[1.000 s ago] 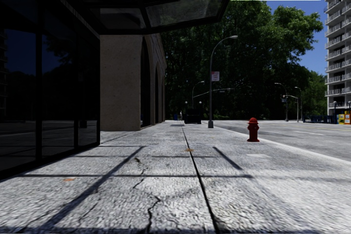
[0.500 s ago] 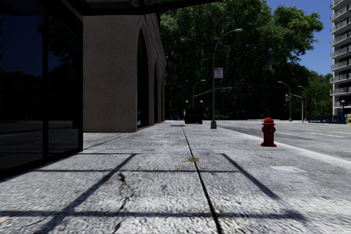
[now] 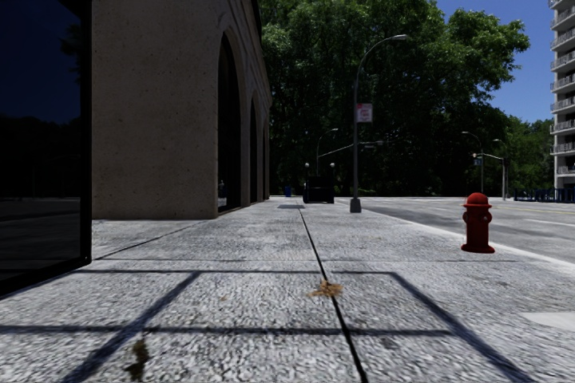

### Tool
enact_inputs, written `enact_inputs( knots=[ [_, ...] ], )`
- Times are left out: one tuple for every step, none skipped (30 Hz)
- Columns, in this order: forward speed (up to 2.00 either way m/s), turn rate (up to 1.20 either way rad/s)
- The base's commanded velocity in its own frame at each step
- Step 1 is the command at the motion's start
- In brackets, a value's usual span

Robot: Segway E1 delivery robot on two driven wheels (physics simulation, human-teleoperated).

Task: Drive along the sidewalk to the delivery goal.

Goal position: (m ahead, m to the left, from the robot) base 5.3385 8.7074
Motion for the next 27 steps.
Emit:
enact_inputs(
  knots=[
    [2.00,0.00],
    [2.00,0.00],
    [2.00,0.00],
    [2.00,0.00],
    [2.00,0.05],
    [2.00,0.17],
    [2.00,0.25],
    [2.00,0.32],
    [2.00,0.38],
    [2.00,0.38],
    [2.00,0.47],
    [2.00,0.49],
    [2.00,0.50],
    [2.00,0.50],
    [2.00,0.50],
    [2.00,0.50],
    [2.00,0.50],
    [2.00,0.50],
    [2.00,0.50],
    [2.00,0.50],
    [2.00,0.50],
    [2.00,0.50],
    [2.00,0.50],
    [2.00,0.50],
    [2.00,0.50],
    [2.00,0.49],
    [2.00,0.49]
  ],
)
